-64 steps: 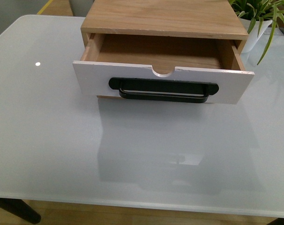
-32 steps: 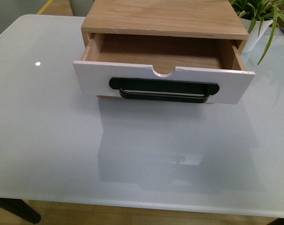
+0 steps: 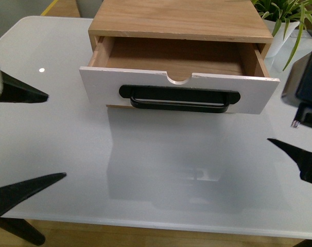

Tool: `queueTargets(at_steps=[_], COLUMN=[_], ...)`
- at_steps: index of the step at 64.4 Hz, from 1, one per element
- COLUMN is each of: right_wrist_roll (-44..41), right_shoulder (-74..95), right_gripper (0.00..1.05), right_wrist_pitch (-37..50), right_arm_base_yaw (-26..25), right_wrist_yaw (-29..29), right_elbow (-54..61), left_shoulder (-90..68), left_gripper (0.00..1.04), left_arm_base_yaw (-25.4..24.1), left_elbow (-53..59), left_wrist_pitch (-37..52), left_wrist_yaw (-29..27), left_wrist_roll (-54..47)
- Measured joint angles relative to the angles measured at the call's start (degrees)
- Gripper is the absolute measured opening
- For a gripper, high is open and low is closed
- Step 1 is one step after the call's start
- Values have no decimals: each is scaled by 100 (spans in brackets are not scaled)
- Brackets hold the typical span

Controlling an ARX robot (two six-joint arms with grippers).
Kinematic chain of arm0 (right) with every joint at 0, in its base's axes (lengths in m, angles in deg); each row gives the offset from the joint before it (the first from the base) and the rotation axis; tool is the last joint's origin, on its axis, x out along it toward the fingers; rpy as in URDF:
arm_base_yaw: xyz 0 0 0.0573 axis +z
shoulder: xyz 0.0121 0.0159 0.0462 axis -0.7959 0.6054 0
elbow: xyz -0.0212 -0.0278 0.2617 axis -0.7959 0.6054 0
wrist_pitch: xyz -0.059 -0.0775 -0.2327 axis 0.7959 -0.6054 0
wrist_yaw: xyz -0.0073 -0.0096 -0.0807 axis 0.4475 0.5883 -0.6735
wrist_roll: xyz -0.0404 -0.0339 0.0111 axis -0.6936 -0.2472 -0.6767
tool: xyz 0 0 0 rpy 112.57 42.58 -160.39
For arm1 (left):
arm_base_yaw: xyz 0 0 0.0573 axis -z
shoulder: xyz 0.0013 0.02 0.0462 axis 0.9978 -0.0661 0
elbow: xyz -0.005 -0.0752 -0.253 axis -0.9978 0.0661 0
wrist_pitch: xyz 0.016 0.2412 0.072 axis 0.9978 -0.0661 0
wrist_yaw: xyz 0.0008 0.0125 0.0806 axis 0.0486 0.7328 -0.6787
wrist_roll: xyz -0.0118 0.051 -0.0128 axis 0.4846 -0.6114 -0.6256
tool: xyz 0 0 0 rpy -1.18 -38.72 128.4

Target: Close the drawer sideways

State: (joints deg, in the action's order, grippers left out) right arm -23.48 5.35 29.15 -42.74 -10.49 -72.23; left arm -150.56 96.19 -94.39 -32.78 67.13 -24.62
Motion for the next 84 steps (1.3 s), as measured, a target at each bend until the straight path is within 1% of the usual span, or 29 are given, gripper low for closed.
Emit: queueTargets(at_steps=[10,28,57,84], right_wrist_roll=[-470,-780,-800,-826], right_shoulder=[505,979,1561,1744], right_gripper=[96,96,96,96], right_wrist_pitch=[-57,-107,28,-11], right_arm_base_yaw=[306,612,822,844], right_wrist_yaw=[33,96,142,190], right_elbow=[-286,-619,-1010,-1220], left_shoulder=[-649,-1543,-2476,-3130], left_gripper=[96,96,96,96], left_arm_base_yaw=[258,420,629,721], left_elbow=[-210,-739,-1541,-2251], left_wrist_pitch=[170,490,710,669], left_wrist_yaw=[50,120,190,221], left_wrist_roll=[-369,-479,-330,-85])
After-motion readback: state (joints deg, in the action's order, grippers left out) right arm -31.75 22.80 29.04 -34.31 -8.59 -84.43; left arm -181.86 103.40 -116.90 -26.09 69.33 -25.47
